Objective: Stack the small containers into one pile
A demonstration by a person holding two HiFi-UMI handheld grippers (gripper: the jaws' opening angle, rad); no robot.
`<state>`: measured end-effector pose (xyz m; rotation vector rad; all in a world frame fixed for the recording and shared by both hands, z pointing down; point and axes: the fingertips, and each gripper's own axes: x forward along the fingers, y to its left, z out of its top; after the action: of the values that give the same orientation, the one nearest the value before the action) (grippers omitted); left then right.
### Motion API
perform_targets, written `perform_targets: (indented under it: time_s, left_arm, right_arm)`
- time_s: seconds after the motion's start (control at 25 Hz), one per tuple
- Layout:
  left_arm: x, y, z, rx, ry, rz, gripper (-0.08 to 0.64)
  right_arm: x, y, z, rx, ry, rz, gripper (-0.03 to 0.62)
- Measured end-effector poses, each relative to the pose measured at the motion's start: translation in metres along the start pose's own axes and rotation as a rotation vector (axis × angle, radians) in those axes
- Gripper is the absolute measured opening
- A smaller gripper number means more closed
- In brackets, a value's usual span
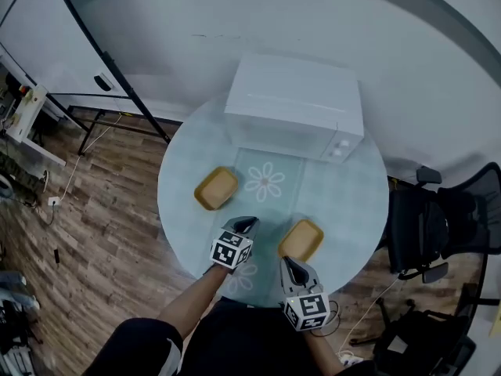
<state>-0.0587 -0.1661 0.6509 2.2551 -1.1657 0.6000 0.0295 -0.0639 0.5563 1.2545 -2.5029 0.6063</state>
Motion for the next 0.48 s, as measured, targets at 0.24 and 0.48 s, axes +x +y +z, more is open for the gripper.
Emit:
perform_targets:
  time_s: [0.24,0.48]
  left_arm:
    - [-0.024,0.046,0.01,0.007,-0.026,0.059,0.029]
    - [-0.044,0.091,0.008,0.029,-0.017,0.108,0.032]
  right_arm:
    - [0.023,0.018,0.007,-0.023,0.01,0.042,0.026]
    - [0.043,0.037,0.011,-0.04,0.02,0.075,0.026]
